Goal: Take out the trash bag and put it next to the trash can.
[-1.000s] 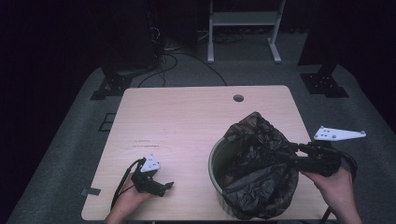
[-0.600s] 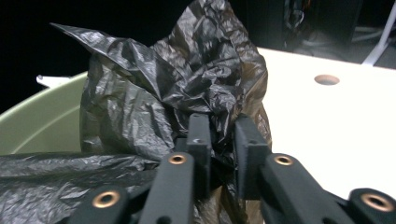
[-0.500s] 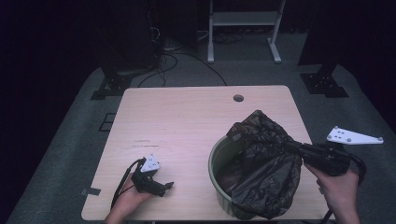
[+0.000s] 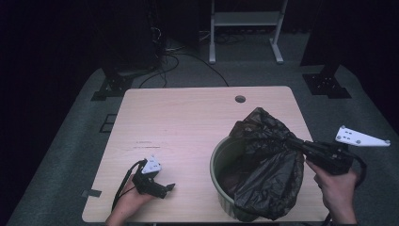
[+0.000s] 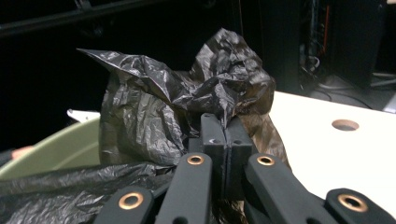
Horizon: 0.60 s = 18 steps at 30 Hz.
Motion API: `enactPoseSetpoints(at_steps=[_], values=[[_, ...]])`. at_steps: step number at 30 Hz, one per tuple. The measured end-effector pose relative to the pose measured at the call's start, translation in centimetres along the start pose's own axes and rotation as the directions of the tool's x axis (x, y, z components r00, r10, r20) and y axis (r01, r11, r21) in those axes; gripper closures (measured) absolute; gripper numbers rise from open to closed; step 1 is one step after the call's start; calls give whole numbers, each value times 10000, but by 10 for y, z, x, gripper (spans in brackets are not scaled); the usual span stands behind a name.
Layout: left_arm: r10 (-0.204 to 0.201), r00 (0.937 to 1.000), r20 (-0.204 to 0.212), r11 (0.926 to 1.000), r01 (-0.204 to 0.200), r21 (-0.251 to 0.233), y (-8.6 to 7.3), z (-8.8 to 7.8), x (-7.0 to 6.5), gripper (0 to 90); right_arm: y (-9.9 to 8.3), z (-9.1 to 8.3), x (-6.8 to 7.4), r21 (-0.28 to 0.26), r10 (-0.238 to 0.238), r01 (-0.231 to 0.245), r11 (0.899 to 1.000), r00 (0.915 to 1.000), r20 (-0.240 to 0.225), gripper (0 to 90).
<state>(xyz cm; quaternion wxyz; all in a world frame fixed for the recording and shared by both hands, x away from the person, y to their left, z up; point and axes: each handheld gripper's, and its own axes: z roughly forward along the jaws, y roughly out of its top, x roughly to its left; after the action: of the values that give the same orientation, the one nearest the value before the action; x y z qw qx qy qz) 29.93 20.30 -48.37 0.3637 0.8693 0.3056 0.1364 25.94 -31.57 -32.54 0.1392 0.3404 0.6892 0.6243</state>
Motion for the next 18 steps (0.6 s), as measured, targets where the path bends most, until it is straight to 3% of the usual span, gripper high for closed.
enactPoseSetpoints(at_steps=[10, 18], values=[[-4, 10000, 1, 10000, 4, -1, 0, 0, 0, 0, 8, -2, -2, -1334, 18, -65, 9910, 9994, -354, 900], [-2, 10000, 1, 10000, 2, 0, 0, 0, 0, 0, 32, -6, -2, -1950, -357, 305, 9803, 9991, -232, 900]])
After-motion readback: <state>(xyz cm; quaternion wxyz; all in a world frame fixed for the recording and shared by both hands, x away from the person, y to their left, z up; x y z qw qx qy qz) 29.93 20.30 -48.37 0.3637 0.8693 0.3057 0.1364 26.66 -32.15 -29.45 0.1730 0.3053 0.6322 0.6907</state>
